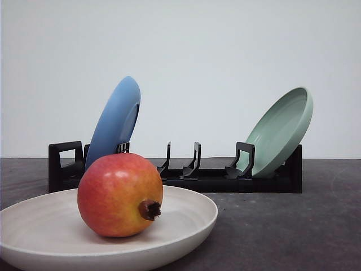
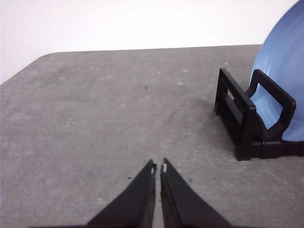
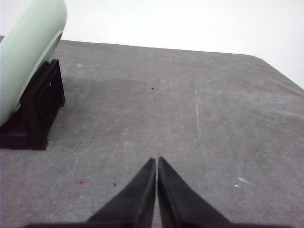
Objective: Place pomegranate in white plate
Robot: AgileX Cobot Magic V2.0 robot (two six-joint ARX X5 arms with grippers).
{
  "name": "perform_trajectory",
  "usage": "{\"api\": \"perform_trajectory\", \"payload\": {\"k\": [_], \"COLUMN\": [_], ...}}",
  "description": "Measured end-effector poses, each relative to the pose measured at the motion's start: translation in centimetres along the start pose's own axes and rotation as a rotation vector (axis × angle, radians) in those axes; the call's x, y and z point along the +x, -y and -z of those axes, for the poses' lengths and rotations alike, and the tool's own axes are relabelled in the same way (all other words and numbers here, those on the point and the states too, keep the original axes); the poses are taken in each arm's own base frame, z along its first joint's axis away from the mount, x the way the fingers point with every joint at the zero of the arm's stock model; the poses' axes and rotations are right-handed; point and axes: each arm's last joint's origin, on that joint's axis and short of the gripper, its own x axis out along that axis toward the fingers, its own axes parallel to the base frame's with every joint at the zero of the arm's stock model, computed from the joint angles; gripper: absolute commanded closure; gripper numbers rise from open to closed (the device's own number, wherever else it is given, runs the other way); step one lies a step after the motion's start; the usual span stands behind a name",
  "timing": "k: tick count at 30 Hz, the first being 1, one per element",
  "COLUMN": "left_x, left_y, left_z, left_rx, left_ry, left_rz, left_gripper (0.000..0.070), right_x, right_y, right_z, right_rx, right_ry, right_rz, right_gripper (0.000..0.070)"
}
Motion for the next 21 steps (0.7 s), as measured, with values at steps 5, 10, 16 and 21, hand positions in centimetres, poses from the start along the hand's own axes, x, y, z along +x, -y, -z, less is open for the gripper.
{"api": "perform_trajectory", "payload": {"k": [5,10,16,21], "left_x": [0.00,0.00,0.00,0.00], "left_y": [0.00,0.00,0.00,0.00], "left_z": [0.00,0.00,0.00,0.00], "left_rx": [0.000,0.000,0.000,0.000], "left_ry": [0.000,0.000,0.000,0.000], "left_rz": [0.000,0.000,0.000,0.000], "left_gripper": [0.0700,0.0700,0.0700,0.0700], "right_x": [0.00,0.00,0.00,0.00], "right_y": [0.00,0.00,0.00,0.00], "right_z": [0.00,0.00,0.00,0.00], "right_rx": [0.005,0.006,0.006,0.006], "right_ry": [0.000,0.000,0.000,0.000], "right_rz": [0.000,0.000,0.000,0.000], "right_gripper": [0.0700,0.0700,0.0700,0.0700]}}
